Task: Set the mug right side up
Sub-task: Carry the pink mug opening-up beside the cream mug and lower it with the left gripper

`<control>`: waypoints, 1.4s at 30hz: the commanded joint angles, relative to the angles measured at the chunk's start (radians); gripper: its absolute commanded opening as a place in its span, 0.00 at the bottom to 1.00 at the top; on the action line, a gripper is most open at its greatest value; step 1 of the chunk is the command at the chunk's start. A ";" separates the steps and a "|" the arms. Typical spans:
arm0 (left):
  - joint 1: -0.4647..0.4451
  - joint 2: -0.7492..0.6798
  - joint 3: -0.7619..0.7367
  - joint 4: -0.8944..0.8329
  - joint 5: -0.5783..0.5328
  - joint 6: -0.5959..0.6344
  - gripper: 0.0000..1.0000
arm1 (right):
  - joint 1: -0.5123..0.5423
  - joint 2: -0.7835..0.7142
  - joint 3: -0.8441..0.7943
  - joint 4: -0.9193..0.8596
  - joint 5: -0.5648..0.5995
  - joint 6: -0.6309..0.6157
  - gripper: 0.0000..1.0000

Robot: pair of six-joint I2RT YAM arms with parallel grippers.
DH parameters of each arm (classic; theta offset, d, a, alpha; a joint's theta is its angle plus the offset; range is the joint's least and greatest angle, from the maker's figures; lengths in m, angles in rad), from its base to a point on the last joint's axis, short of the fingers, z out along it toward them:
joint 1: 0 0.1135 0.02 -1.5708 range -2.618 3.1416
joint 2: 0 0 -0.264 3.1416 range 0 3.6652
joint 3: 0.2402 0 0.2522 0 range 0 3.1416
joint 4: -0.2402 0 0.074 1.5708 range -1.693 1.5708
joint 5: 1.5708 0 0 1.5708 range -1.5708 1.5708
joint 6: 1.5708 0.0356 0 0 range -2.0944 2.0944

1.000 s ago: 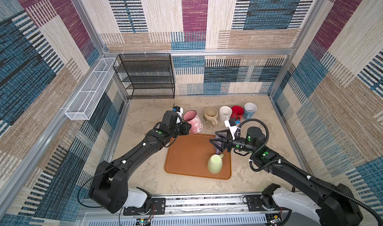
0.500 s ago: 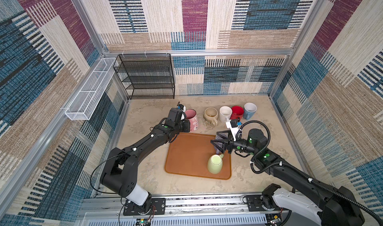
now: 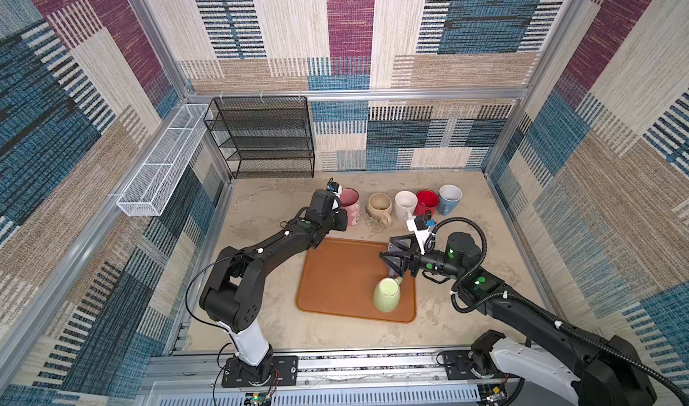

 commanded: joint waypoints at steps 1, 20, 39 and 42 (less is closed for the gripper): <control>0.000 0.026 0.032 0.129 -0.021 0.052 0.00 | 0.000 0.001 0.002 0.036 0.012 -0.010 0.88; -0.001 0.168 0.112 0.148 -0.042 0.108 0.00 | -0.001 0.019 0.016 0.033 0.020 -0.024 0.89; -0.007 0.191 0.114 0.120 -0.062 0.128 0.37 | -0.003 0.028 0.051 -0.013 0.028 -0.026 0.89; -0.007 0.170 0.101 0.118 -0.066 0.122 0.41 | -0.003 0.049 0.081 -0.075 0.082 -0.015 0.89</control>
